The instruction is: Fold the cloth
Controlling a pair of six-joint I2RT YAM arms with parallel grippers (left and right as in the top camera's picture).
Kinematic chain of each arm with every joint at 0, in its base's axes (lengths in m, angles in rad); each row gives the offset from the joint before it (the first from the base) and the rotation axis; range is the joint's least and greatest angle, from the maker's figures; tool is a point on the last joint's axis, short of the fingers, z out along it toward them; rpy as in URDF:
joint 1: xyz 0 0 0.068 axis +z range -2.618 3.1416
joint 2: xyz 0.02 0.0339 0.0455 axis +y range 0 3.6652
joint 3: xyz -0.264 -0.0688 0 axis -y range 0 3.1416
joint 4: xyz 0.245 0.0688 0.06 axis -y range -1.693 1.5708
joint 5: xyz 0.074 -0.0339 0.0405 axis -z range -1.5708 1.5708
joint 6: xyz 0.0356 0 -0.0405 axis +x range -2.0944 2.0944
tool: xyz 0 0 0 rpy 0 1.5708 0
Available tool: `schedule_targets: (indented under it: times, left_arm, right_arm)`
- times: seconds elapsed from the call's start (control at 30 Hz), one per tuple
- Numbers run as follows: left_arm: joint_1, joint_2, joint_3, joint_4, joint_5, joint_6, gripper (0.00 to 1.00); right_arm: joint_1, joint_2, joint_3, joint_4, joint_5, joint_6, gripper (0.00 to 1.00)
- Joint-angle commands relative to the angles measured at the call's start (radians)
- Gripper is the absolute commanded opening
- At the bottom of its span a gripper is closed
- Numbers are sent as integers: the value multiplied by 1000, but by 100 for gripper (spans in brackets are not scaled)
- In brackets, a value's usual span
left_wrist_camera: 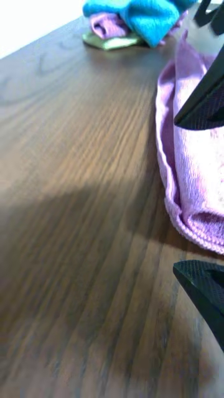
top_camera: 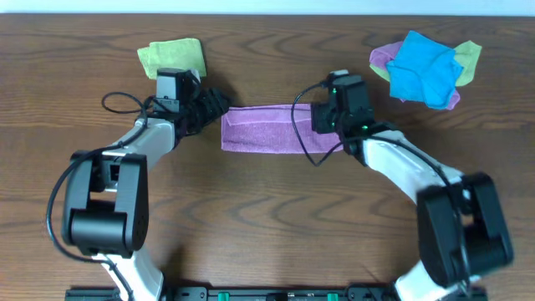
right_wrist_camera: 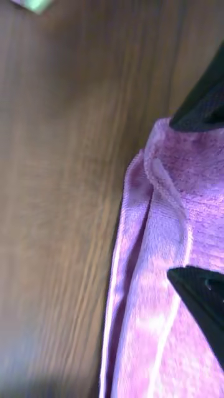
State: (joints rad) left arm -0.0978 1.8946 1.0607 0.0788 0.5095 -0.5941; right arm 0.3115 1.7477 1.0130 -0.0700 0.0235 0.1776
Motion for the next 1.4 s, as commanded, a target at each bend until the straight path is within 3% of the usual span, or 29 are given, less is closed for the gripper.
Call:
schedule_targets:
  times: [0.0, 0.17, 0.27, 0.33, 0.43, 0.57, 0.83, 1.37]
  left_arm:
    - [8, -71, 27, 0, 27, 18, 71]
    - [5, -91, 27, 5, 97, -78, 70]
    - [-11, -90, 27, -4, 122, -102, 47]
    - [-32, -90, 27, -5, 124, -102, 41]
    - [-76, -90, 27, -11, 77, -91, 26]
    - [-117, -83, 27, -49, -28, -89, 6]
    - [-152, -1, 27, -86, -125, -55, 6]
    - [-151, 114, 27, -82, -177, -56, 6]
  right_arm:
    - [-3, -77, 0, -29, -10, 42, 74]
    - [-4, -179, 0, -132, -9, 121, 79]
    - [-16, -233, 0, -215, -39, 256, 85]
    - [-43, -257, 0, -264, -126, 343, 90]
    - [-90, -263, 0, -307, -269, 381, 95]
    - [-132, -254, -3, -349, -321, 394, 96]
    - [-174, -225, -80, -320, -406, 418, 98]
    - [-175, -213, -332, -44, -435, 551, 97]
